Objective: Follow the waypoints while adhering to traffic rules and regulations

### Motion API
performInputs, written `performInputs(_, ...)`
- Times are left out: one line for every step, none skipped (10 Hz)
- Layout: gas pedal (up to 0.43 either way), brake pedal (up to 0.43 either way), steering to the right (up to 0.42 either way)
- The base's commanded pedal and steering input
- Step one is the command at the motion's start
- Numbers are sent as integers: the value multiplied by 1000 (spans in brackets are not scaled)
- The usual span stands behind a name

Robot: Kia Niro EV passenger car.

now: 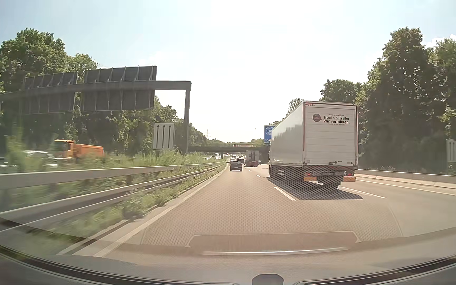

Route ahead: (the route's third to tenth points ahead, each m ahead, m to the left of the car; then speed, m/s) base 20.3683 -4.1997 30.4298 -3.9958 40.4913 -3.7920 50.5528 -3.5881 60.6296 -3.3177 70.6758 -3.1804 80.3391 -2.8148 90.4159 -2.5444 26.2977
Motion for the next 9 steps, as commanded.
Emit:
performInputs(260,30,-5)
performInputs(260,30,-5)
performInputs(260,30,-5)
performInputs(260,30,-4)
performInputs(260,30,-4)
performInputs(260,30,-4)
performInputs(260,30,-3)
performInputs(260,30,-3)
performInputs(268,30,-3)
